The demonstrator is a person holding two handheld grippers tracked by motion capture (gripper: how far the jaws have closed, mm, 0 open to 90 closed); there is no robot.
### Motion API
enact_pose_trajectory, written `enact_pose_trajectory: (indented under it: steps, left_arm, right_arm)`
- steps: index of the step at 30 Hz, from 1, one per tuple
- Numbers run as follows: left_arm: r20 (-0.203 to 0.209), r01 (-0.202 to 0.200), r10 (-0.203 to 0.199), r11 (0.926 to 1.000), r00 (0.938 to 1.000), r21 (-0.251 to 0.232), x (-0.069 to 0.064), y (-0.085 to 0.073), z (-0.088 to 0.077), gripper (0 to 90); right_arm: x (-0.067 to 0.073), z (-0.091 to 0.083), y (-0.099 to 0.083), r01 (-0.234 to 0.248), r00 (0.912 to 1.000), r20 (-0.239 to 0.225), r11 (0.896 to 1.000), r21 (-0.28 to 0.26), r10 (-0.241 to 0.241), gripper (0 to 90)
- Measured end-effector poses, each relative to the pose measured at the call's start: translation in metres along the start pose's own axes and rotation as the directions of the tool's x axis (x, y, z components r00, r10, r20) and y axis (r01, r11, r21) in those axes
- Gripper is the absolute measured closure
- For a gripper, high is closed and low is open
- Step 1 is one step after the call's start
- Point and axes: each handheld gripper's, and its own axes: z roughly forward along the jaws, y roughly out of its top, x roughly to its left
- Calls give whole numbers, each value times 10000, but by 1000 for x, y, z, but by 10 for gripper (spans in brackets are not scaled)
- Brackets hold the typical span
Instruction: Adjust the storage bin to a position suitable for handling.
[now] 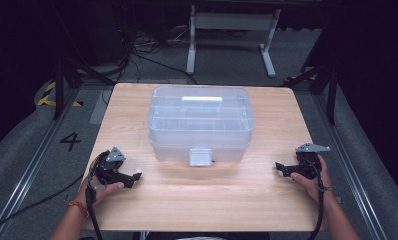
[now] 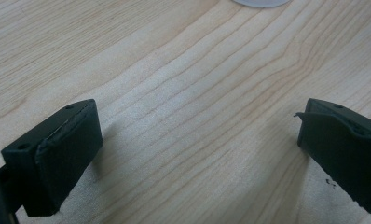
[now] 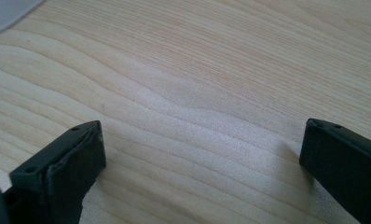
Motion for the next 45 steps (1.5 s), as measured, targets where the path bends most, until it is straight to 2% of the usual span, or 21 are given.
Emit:
enact_pose_trajectory:
  steps: [17,21,25,28,32,37,38,45]
  left_arm:
    - [-35,-3,3,10000,10000,0,0,0,0,5]
    - [-34,1,-1,10000,10000,-3,0,0,0,5]
    - [-34,5,-5,10000,10000,-2,0,0,0,5]
    - [-36,3,-3,10000,10000,-4,0,0,0,5]
    - [-34,6,-6,10000,10000,-2,0,0,0,5]
    - [-36,4,-4,10000,10000,-4,0,0,0,5]
    - [-36,5,-5,10000,10000,-3,0,0,0,5]
    - [-34,6,-6,10000,10000,-5,0,0,0,5]
  right_arm:
    - [-2,-2,-1,93,9999,-58,9999,59,-92,5]
    - [-3,-4,-2,93,9999,-125,10000,-18,-93,55]
    - [-7,-10,-3,110,9996,-261,9998,-176,-114,213]
    - [-7,-12,-2,162,9996,-233,9996,-246,-167,206]
    - [-5,-23,3,324,9987,-372,9964,-788,-354,260]
    - [-2,-33,11,399,9975,-535,9913,-1253,-470,278]
    - [1,-39,18,579,9967,-476,9869,-1505,-657,279]
    - [10,-55,34,936,9924,-581,9730,-2109,-1080,282]
